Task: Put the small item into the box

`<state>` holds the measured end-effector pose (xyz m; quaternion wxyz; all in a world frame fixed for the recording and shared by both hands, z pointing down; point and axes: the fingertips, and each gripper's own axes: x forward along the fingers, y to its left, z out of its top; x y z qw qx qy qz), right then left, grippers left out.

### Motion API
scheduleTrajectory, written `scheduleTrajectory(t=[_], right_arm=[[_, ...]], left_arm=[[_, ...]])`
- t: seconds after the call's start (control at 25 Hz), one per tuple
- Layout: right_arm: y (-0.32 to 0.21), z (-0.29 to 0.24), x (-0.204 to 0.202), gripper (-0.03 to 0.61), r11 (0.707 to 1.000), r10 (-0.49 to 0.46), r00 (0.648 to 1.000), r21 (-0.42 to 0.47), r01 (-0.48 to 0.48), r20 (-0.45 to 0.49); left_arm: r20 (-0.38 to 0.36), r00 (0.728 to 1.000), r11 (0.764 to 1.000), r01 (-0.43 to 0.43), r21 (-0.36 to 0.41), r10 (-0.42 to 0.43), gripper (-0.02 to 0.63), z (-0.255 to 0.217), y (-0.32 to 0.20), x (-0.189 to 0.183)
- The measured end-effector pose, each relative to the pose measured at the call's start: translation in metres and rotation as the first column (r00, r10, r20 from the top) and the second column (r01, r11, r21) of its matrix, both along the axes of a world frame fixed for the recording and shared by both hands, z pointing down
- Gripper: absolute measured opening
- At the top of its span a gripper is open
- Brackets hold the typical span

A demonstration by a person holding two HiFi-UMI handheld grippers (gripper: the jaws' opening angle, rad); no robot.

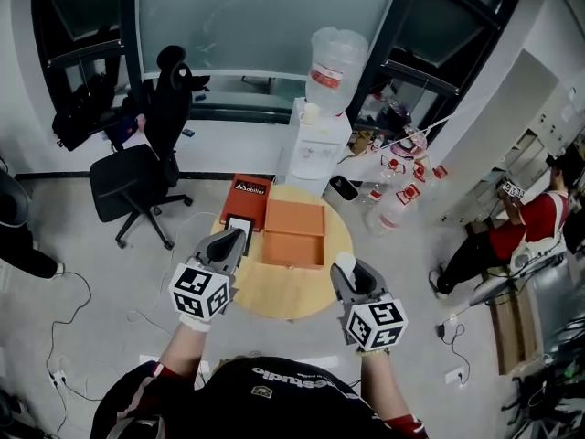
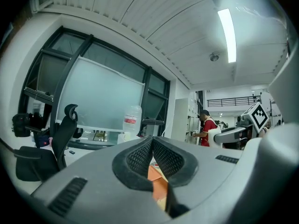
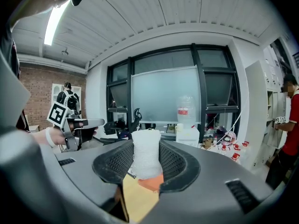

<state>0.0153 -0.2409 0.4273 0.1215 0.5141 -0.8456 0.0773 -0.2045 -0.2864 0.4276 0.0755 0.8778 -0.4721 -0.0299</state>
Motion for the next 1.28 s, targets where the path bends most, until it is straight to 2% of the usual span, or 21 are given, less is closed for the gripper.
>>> scheduleTrajectory(t=[0.4,0.92,1.28], right_arm=[[-0.023,0.010,0.011,0.184,1.000,-0.011,1.000,-0.019,0.011,0.014],[-0.093,0.013,0.006,0.183,0.987,-0.159,0.986,-0.003,0.159,0.043],[-0.134,0.034,0.011,0.184,0.975,-0.218,0.974,-0.030,0.220,0.070]], left_arm=[[0.006,1.000,1.000,0.012,-0.011,-0.012,0.017,0.005,-0.015,0.013],[0.027,0.993,0.993,0.119,-0.013,-0.118,0.017,0.005,-0.049,0.018],[0.065,0.988,0.989,0.145,-0.041,-0.142,0.017,0.015,-0.066,0.038]])
